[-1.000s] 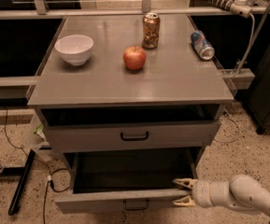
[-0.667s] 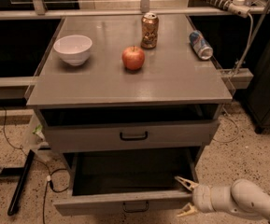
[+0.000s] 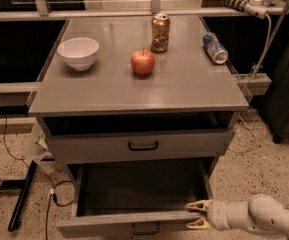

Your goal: Open middle drawer

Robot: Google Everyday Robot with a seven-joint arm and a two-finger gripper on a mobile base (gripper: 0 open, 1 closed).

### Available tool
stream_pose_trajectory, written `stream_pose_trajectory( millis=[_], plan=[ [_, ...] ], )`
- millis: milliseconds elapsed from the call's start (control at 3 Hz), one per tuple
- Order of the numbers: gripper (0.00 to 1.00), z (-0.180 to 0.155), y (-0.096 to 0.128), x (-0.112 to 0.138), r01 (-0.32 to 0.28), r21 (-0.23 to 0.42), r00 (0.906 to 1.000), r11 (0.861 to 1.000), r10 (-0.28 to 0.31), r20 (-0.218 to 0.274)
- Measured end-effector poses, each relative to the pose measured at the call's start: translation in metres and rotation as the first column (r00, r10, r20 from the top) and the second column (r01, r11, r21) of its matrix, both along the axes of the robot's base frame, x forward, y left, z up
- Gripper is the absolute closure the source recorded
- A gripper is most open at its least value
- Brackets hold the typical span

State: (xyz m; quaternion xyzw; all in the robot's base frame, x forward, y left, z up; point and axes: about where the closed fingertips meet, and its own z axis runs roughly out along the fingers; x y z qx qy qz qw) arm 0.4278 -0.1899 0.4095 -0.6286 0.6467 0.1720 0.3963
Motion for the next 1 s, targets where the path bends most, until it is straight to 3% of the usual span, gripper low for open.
stream_pose_trajectory(
  millis=[333, 1000],
  plan=[
    [0.99, 0.001, 0.0, -0.001, 0.0, 0.0, 1.0, 1.0, 0.0, 0.0],
    [1.0, 0.002, -0.001, -0.012, 0.003, 0.005, 1.0, 1.0, -0.003, 0.0]
  ],
)
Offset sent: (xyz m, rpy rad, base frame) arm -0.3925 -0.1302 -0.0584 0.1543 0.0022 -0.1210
